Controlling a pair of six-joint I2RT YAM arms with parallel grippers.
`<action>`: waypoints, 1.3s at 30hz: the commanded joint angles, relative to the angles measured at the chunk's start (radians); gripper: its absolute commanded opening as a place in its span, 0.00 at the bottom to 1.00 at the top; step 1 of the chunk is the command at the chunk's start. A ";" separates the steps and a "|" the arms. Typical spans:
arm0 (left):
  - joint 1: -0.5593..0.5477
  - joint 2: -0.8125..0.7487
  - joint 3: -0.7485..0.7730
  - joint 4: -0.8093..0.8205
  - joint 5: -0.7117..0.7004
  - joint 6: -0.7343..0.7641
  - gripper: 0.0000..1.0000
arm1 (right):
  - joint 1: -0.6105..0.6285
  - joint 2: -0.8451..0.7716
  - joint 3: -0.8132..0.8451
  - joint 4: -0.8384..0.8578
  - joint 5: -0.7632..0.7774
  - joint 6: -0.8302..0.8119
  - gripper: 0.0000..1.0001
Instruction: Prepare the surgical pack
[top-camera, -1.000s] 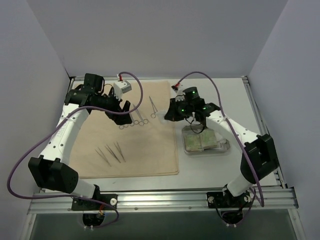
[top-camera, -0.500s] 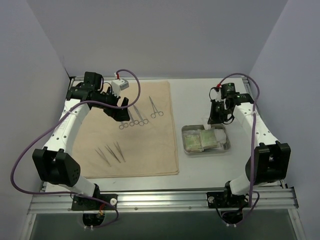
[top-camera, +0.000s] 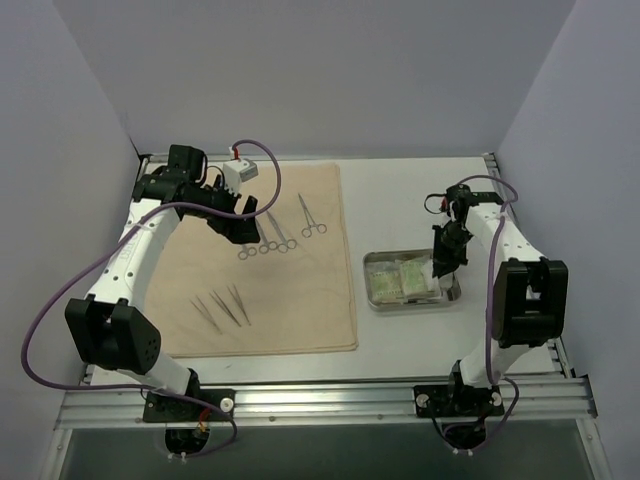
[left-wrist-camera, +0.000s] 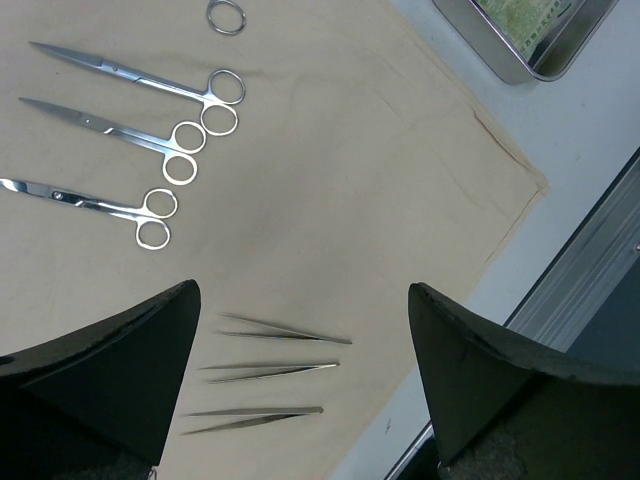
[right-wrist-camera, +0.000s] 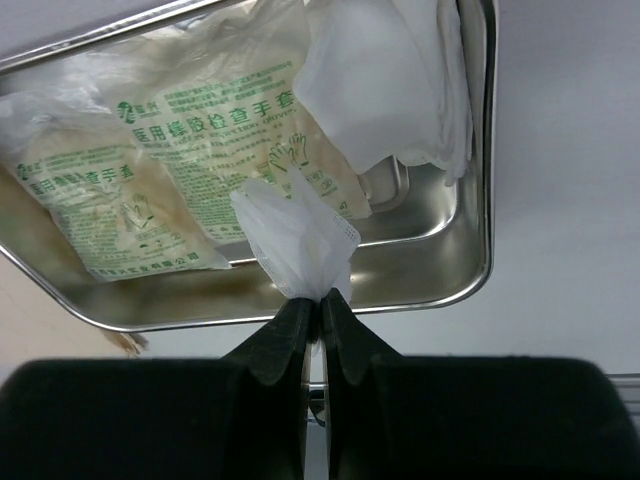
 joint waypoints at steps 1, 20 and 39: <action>0.007 -0.008 0.019 0.025 0.006 0.013 0.94 | -0.009 0.046 0.038 -0.080 0.026 -0.026 0.00; 0.018 0.010 0.022 0.013 -0.008 0.023 0.94 | -0.058 0.194 0.073 -0.057 0.132 -0.015 0.00; 0.035 0.002 0.034 -0.011 0.018 0.033 0.94 | -0.019 0.201 0.116 -0.086 0.336 0.037 0.35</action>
